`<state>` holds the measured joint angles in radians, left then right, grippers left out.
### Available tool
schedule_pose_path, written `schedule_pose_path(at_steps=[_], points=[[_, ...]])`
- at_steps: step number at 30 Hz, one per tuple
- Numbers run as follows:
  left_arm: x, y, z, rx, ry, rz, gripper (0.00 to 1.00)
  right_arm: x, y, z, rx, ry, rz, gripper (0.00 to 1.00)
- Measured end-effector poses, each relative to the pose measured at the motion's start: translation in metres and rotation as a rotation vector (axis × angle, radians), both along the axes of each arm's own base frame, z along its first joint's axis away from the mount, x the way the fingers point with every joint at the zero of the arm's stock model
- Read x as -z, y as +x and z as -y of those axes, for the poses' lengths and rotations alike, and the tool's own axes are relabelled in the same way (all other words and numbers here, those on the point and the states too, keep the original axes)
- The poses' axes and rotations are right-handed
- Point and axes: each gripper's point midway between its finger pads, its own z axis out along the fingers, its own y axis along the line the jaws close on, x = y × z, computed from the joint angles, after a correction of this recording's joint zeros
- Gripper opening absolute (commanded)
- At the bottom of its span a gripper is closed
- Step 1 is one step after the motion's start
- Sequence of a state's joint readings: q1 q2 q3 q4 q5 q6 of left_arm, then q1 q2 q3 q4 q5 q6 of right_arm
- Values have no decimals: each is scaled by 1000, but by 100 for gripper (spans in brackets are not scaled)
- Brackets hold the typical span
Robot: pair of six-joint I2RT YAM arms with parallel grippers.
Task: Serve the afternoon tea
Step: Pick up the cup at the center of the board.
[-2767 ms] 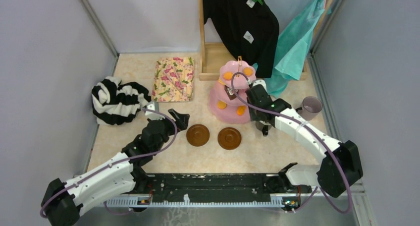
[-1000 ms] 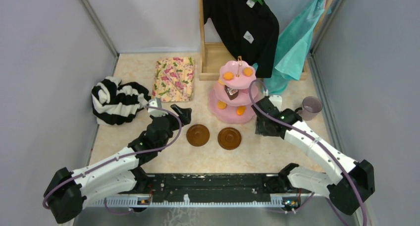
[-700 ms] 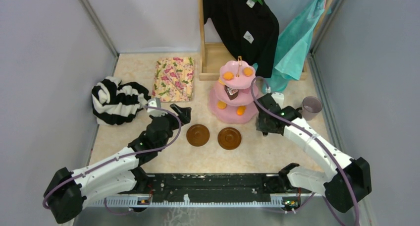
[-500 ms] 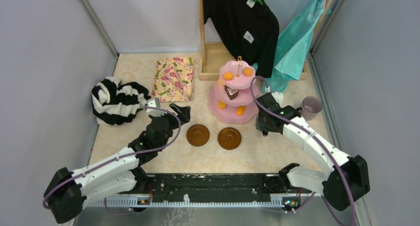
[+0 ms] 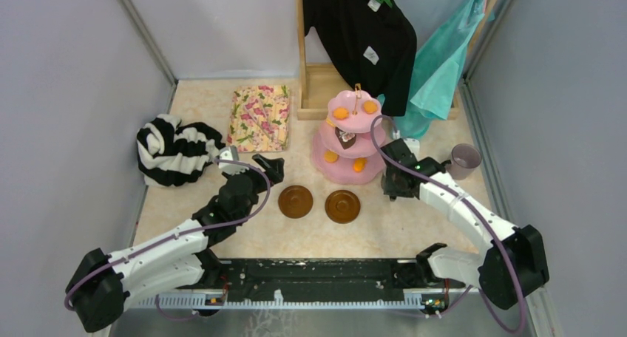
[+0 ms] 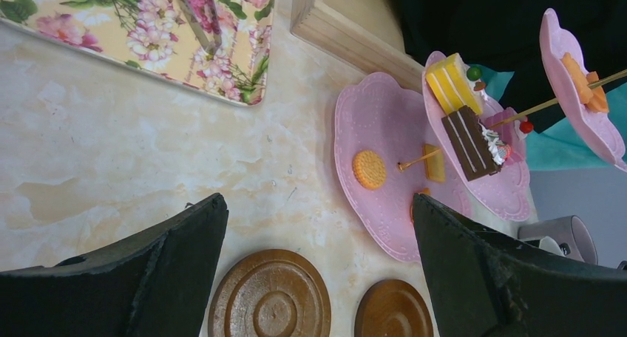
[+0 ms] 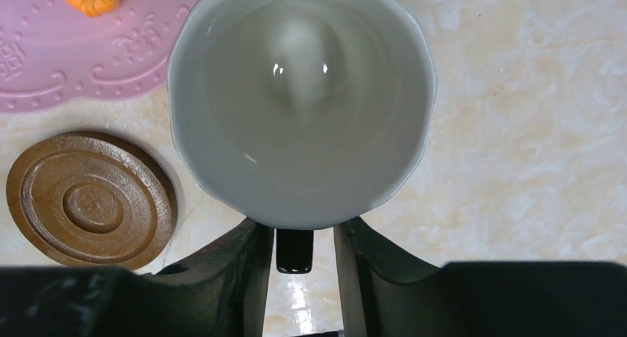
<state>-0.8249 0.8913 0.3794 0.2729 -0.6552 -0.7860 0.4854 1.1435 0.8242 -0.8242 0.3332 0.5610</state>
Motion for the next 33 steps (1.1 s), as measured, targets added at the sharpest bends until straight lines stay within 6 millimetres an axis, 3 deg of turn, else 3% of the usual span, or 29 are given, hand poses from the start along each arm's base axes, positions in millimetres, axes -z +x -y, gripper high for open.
schedule_pose_path(at_steps=[6, 15, 33], points=[[4, -2, -4, -10, -3, -1, 99, 7, 1, -1, 5, 7, 5, 21], [-7, -5, -12, -29, -29, 28, 99, 10, 2, -2, 26, 23, 15, 0], [-4, -6, -14, -39, -38, 16, 99, -7, -17, 8, 21, 25, 32, 0]])
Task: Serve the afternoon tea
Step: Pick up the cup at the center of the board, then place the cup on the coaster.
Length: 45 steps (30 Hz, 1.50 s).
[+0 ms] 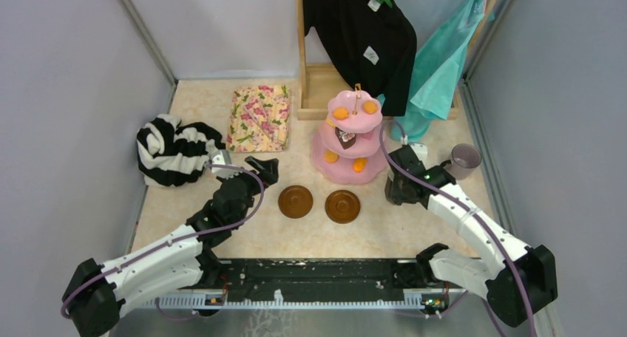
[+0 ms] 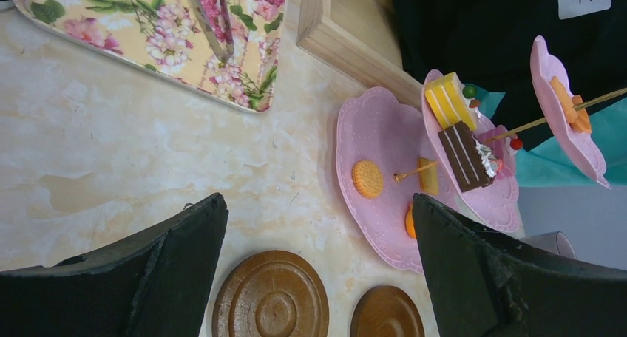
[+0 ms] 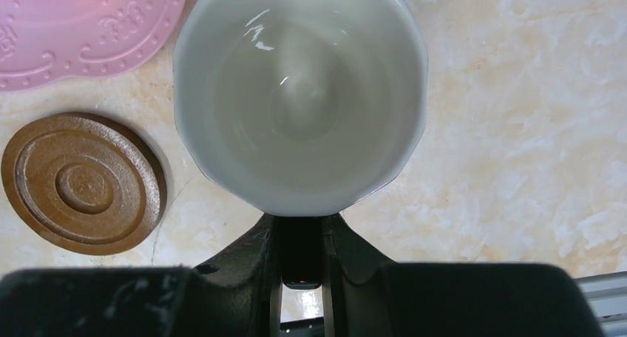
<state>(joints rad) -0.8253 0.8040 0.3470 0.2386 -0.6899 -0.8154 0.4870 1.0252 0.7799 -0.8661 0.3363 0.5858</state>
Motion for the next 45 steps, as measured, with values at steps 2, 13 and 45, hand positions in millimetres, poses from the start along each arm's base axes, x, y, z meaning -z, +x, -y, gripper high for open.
schedule_pose_path(at_steps=[2, 13, 45], points=[[0, 0, -1, -3, -1, 1, 99, 0, -2, -1, -9, -4, -2, 0], [0, -1, -5, -18, 1, 2, 99, -13, -9, -14, -90, -29, 14, 0], [0, -5, -39, -156, 42, -3, 99, -63, -48, -211, -742, 43, 302, 0]])
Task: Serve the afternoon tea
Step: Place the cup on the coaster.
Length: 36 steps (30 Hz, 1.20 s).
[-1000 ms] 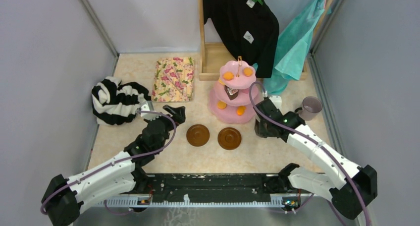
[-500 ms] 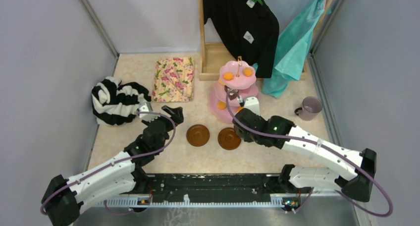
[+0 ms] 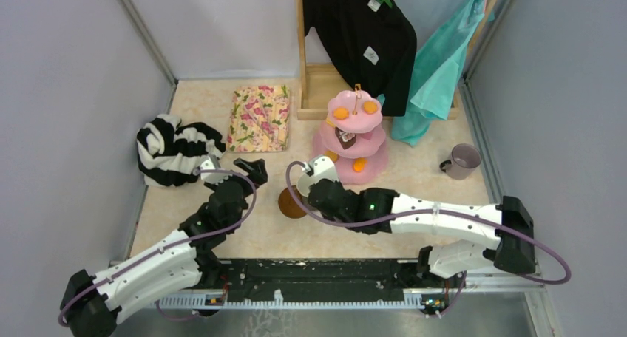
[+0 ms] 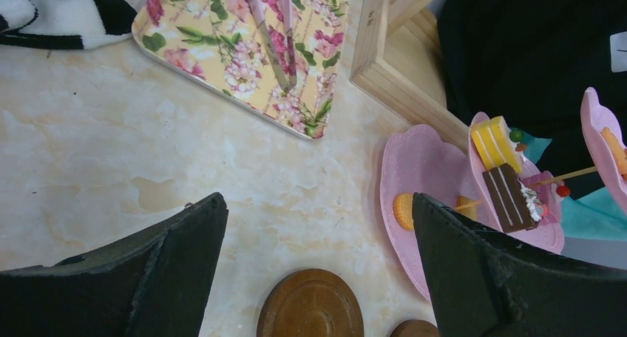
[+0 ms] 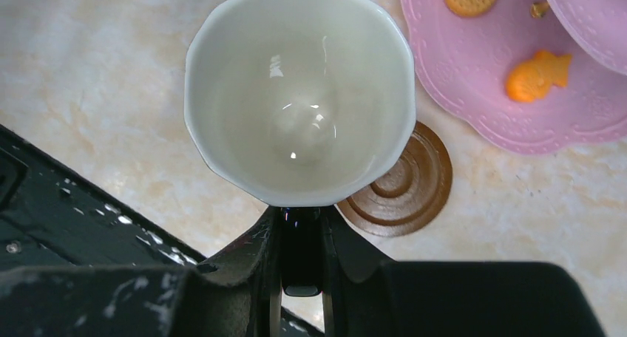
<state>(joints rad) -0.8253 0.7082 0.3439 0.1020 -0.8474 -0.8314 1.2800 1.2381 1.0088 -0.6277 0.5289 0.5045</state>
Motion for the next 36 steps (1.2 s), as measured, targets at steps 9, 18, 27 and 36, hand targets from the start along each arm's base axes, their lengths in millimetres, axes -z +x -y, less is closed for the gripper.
schedule_pose_path(at_steps=[9, 18, 27, 36], points=[[-2, -3, -8, -22, 1, 1, 99, 1, 15, -48, -67, 64, 83, 0], [-1, -6, -12, -28, 6, -4, 99, 31, 22, -63, -111, -24, 97, 0], [-2, -7, -13, -30, 0, -1, 99, 31, 27, -78, -125, -1, 121, 0], [-2, -8, -15, -31, -3, 2, 99, 34, 32, -81, -124, 9, 115, 0]])
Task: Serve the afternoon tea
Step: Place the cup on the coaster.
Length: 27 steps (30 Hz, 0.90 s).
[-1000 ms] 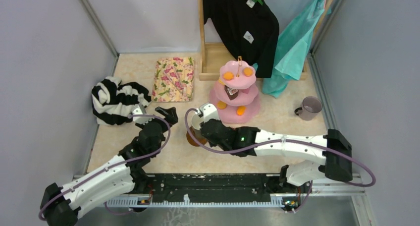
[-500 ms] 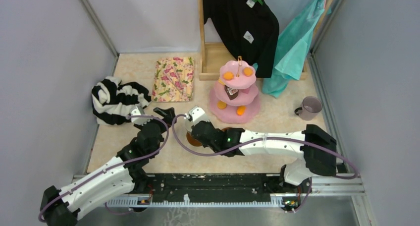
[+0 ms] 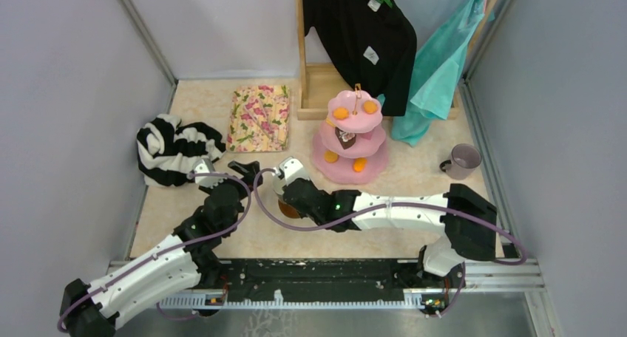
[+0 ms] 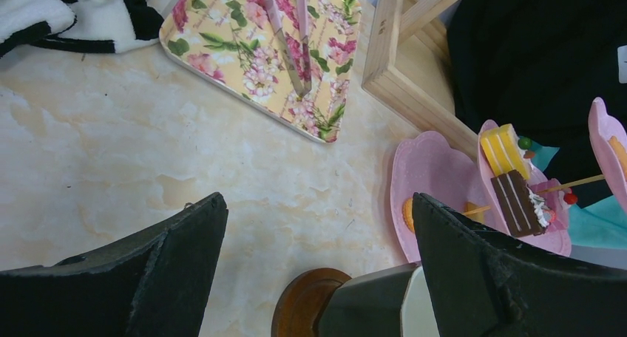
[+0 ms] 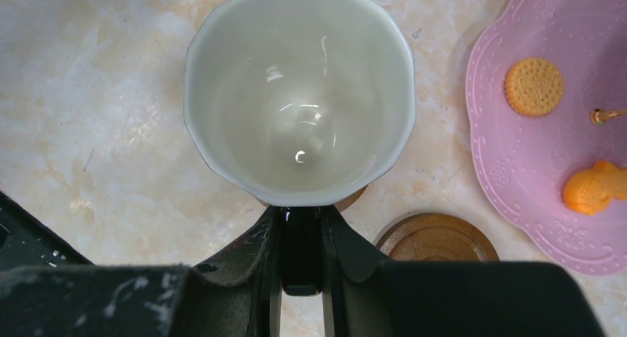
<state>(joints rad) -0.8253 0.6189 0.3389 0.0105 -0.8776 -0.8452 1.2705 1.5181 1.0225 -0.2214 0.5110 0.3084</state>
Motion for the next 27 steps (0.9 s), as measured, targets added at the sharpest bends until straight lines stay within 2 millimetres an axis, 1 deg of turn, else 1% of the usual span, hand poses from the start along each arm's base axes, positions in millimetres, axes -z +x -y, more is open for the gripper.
schedule_pose_path(at_steps=[15, 27], points=[[4, -1, -3, -6, 9, -7, 99, 0, 5, -3, 8, 38, -24, 0], [5, -1, -2, -7, 5, -10, 99, 20, 4, 3, 15, 23, -59, 0]])
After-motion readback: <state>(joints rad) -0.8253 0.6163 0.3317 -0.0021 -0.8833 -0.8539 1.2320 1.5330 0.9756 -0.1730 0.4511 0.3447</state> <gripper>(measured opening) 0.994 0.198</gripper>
